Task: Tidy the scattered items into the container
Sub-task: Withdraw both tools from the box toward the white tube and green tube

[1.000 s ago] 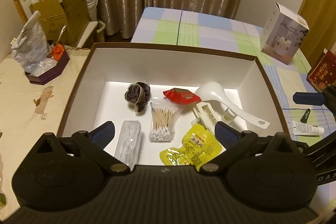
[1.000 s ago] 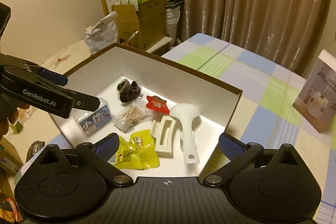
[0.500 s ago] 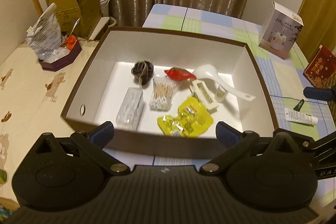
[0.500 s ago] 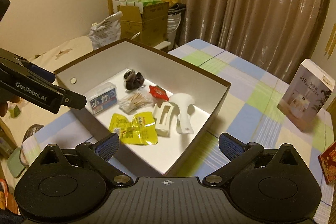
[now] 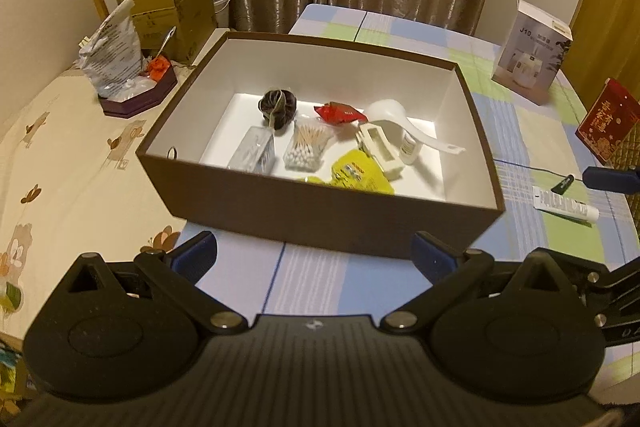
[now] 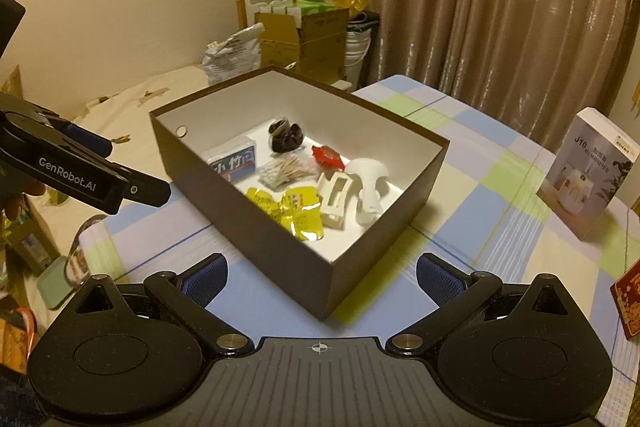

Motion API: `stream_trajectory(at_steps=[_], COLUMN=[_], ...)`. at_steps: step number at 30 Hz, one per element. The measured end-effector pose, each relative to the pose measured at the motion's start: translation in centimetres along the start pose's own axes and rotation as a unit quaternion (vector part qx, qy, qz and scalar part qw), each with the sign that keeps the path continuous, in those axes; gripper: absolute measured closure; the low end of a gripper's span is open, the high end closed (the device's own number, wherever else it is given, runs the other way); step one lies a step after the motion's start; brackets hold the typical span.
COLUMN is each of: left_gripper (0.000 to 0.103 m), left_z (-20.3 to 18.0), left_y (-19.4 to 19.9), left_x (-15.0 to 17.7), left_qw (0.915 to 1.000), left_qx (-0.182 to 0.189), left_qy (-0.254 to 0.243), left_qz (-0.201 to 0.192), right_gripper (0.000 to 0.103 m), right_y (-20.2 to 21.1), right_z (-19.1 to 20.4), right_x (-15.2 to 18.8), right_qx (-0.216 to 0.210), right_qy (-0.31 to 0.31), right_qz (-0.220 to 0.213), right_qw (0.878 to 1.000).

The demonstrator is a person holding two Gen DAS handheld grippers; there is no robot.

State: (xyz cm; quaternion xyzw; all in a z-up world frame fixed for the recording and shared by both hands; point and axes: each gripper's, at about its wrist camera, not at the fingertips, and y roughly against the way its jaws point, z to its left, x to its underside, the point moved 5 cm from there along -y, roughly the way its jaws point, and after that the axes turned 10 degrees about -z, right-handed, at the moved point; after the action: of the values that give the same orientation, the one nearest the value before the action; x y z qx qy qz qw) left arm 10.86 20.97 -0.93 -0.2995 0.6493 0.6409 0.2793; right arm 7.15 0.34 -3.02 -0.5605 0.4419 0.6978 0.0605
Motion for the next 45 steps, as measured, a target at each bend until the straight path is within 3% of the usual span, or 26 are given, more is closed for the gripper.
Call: stream_trajectory(at_steps=[8, 15, 26, 35, 45], left_gripper=[0.001, 0.001, 0.001, 0.001, 0.001], left_z=[-1.6, -4.5, -12.5, -19.5, -24.6], left_y=[2.1, 2.7, 1.0, -1.2, -3.7], left_x=[1.5, 2.5, 3.9, 3.1, 2.8], left_qw=[0.9999, 1.0, 0.9959, 0.9851, 0.9732], left_qx=[-0.011, 0.003, 0.075, 0.142, 0.186], left_qy=[0.008, 0.001, -0.042, -0.089, -0.123], left_qz=[-0.004, 0.0, 0.028, 0.039, 0.057], right_gripper=[0.0, 0.0, 0.0, 0.0, 0.0], right_y=[2.1, 4.1, 7.9, 10.4, 11.1], right_z=[-0.3, -1.9, -7.9, -13.1, -17.0], right_x=[1.5, 3.2, 6.8, 10.5, 12.7], right_qx=[-0.01, -0.002, 0.044, 0.093, 0.129], right_qy=[0.004, -0.003, -0.053, -0.091, -0.122], right_qz=[0.0, -0.01, -0.001, 0.038, 0.061], right_qw=[1.0, 1.0, 0.998, 0.991, 0.982])
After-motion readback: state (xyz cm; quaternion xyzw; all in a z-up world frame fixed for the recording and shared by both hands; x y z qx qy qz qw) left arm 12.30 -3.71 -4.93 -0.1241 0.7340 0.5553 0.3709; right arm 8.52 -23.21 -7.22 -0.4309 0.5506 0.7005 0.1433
